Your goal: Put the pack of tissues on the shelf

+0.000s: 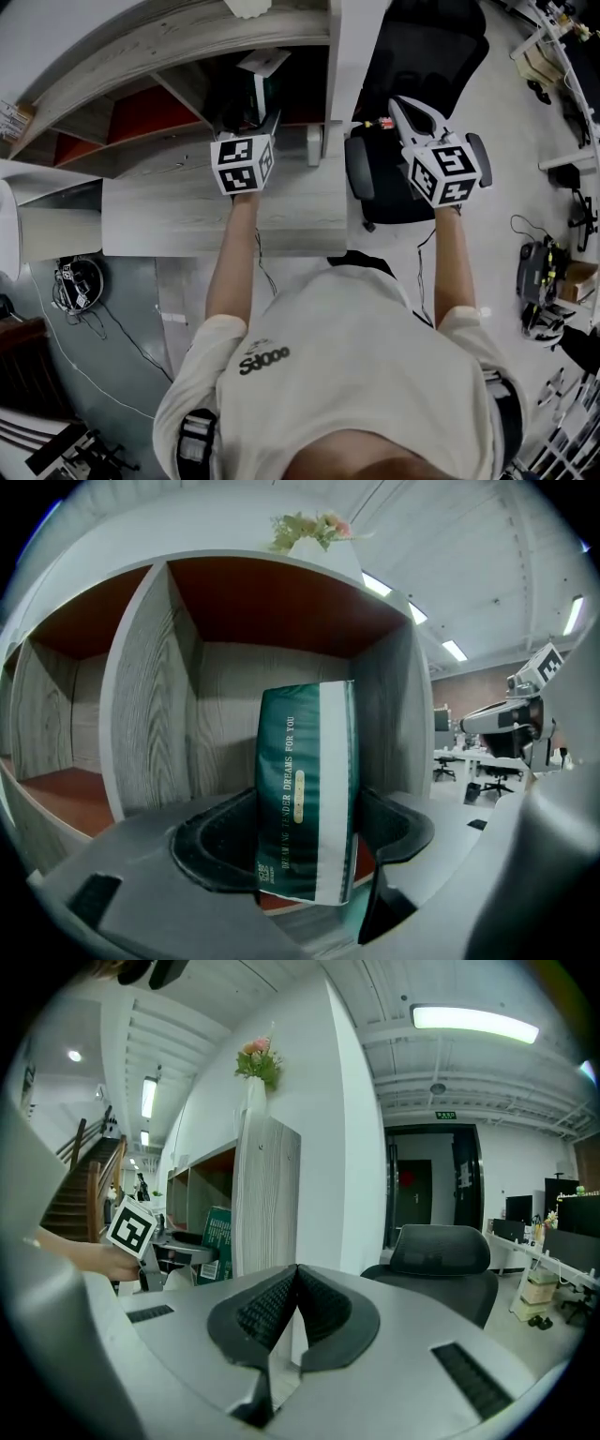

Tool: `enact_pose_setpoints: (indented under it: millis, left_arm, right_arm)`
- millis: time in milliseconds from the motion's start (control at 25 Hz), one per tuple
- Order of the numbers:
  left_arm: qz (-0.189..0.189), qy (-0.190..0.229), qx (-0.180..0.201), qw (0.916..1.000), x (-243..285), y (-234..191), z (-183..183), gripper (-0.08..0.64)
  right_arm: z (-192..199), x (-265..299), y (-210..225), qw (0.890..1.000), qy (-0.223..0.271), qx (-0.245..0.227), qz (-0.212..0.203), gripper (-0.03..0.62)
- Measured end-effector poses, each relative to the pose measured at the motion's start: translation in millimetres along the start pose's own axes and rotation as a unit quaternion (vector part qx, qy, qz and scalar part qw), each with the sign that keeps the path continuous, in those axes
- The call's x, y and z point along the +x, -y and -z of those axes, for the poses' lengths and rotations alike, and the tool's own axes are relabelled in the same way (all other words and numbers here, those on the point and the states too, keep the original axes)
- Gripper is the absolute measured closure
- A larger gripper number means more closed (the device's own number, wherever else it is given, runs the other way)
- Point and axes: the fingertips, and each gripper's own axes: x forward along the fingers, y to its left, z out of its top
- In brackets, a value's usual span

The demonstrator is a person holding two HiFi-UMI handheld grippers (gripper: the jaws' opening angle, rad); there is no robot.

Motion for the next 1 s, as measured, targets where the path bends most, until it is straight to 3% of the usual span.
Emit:
enact_pose_setpoints:
  millis: [480,720,920,1000]
  left_arm:
    - [-0.018,-0.035,-0.017,0.9991,36.4,-17.0,12.2,0.221]
    - [-0.025,-0.013,-0.025,0.9993,37.5,-16.2,12.2,0.22]
    - [-0.005,0.012,-0.066,0.9977,24.4,-15.8,3.5,0.181]
    - [-0.002,0.026,-0.061,0.9978,11.5,-15.6,-4.7,0.181]
  right_arm:
    - [5.0,1.7,24.2,1.0,-0.006,0.005,0.024,0.588]
    - [7.2,-3.8,29.3,0.999,-0.009,-0.001,0.032,0.588]
    - [8.4,-10.2,20.4,0.999,-0.013,-0.019,0.033,0.588]
    - [10.6,-16.5,16.3,0.999,-0.011,-0.021,0.027,0.588]
